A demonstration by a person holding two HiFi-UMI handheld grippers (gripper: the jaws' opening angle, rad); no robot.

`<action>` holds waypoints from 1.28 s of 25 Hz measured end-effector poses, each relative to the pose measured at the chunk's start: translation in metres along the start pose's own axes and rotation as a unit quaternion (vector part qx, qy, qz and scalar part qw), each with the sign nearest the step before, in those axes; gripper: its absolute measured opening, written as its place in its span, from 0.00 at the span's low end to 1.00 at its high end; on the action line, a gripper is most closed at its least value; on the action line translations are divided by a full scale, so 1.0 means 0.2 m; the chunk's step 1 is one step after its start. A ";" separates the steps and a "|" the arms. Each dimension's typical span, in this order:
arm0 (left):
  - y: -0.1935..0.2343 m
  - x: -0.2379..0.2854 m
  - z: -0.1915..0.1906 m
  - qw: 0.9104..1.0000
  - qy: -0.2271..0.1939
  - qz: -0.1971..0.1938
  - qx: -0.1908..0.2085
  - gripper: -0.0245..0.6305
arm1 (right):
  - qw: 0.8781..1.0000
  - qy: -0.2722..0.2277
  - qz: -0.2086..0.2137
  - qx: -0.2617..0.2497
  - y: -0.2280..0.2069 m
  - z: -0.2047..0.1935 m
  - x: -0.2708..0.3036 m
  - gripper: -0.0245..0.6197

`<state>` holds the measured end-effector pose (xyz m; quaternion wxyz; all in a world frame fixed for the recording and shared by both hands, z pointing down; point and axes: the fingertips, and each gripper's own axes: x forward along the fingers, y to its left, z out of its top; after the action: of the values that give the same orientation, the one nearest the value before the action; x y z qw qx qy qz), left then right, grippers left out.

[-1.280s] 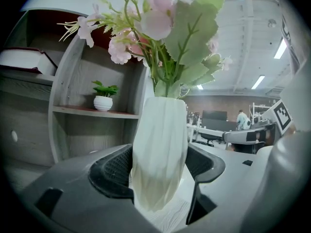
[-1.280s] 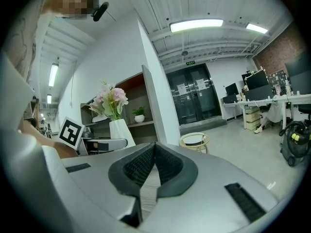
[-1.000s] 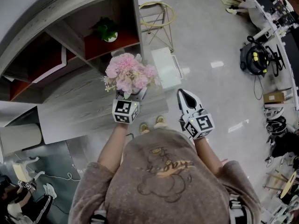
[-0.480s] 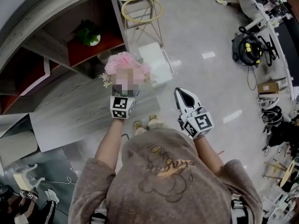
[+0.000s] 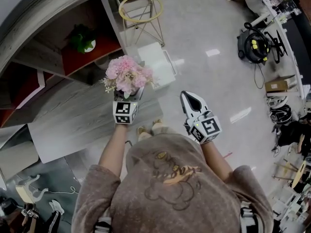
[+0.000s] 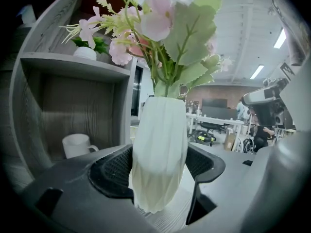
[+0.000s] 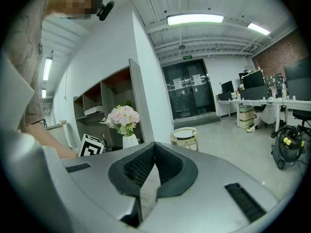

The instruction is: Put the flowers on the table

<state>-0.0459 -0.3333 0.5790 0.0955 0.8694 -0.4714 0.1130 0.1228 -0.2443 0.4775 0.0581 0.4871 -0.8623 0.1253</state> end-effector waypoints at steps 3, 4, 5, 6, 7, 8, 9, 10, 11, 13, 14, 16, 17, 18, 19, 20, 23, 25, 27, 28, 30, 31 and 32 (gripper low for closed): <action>0.00 0.00 0.00 1.000 -0.004 0.001 -0.006 0.57 | 1.000 0.002 -0.002 0.003 0.00 -0.01 0.00 0.02; 0.00 0.00 0.00 1.000 -0.005 0.001 -0.007 0.57 | 1.000 0.003 -0.004 0.006 -0.01 -0.01 -0.01 0.02; 0.00 0.00 0.00 1.000 -0.006 0.002 -0.008 0.57 | 1.000 0.004 -0.006 0.008 -0.01 -0.02 -0.01 0.02; -0.01 0.00 0.01 1.000 -0.006 0.003 -0.009 0.57 | 1.000 0.005 -0.006 0.010 -0.01 -0.02 -0.02 0.02; -0.01 0.00 0.01 1.000 -0.007 0.005 -0.010 0.57 | 1.000 0.005 -0.006 0.012 -0.01 -0.02 -0.02 0.02; -0.01 0.00 0.01 1.000 -0.007 0.006 -0.010 0.57 | 1.000 0.004 -0.006 0.013 -0.01 -0.02 -0.03 0.02; -0.01 0.00 0.01 1.000 -0.007 0.008 -0.011 0.57 | 1.000 0.004 -0.006 0.012 -0.01 -0.02 -0.03 0.02; -0.02 0.00 0.01 1.000 -0.006 0.009 -0.011 0.57 | 1.000 0.005 -0.006 0.011 -0.01 -0.02 -0.03 0.02; -0.02 -0.01 0.00 1.000 -0.006 0.010 -0.011 0.57 | 1.000 0.006 -0.006 0.010 -0.01 -0.01 -0.03 0.02; -0.02 -0.01 0.00 1.000 -0.007 0.012 -0.010 0.57 | 1.000 0.006 -0.006 0.010 0.00 -0.02 -0.04 0.02; -0.03 -0.01 0.00 1.000 -0.007 0.014 -0.009 0.57 | 1.000 0.006 -0.007 0.009 0.00 -0.02 -0.04 0.02; -0.03 -0.01 -0.01 1.000 -0.005 0.017 -0.008 0.57 | 1.000 0.008 -0.008 0.006 -0.01 -0.03 -0.05 0.02; -0.03 -0.01 -0.01 1.000 -0.004 0.018 -0.007 0.57 | 1.000 0.007 -0.009 0.004 -0.01 -0.03 -0.05 0.02; -0.02 -0.02 -0.02 1.000 -0.004 0.019 -0.005 0.57 | 1.000 0.006 -0.009 0.004 -0.01 -0.03 -0.05 0.02; -0.02 -0.02 -0.02 1.000 -0.003 0.019 -0.003 0.57 | 1.000 0.005 -0.009 0.004 -0.01 -0.04 -0.05 0.02; -0.02 -0.01 -0.02 1.000 -0.001 0.019 0.000 0.57 | 1.000 0.005 -0.008 0.005 0.00 -0.04 -0.05 0.02; -0.03 -0.01 -0.04 1.000 0.009 0.019 0.001 0.56 | 1.000 0.007 -0.009 0.010 0.00 -0.04 -0.06 0.02; -0.03 -0.01 -0.05 1.000 0.012 0.018 0.001 0.57 | 1.000 0.007 -0.009 0.009 0.01 -0.04 -0.06 0.02; -0.04 -0.02 -0.05 1.000 0.012 0.017 0.000 0.57 | 1.000 0.009 -0.009 0.006 0.01 -0.03 -0.06 0.02; -0.04 -0.02 -0.05 1.000 0.012 0.016 -0.001 0.57 | 1.000 0.009 -0.009 0.005 0.02 -0.03 -0.06 0.02; -0.04 -0.02 -0.04 1.000 0.012 0.014 -0.001 0.57 | 1.000 0.007 -0.008 0.002 0.02 -0.03 -0.06 0.02; -0.05 -0.03 -0.03 1.000 0.012 0.013 -0.002 0.58 | 1.000 0.006 -0.007 0.002 0.02 -0.03 -0.06 0.02; -0.05 -0.04 -0.02 1.000 0.011 0.012 -0.002 0.58 | 1.000 0.006 -0.006 0.003 0.02 -0.03 -0.06 0.02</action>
<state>-0.0416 -0.3204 0.5807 0.1014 0.8620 -0.4813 0.1226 0.1256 -0.2306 0.4789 0.0622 0.4915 -0.8588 0.1306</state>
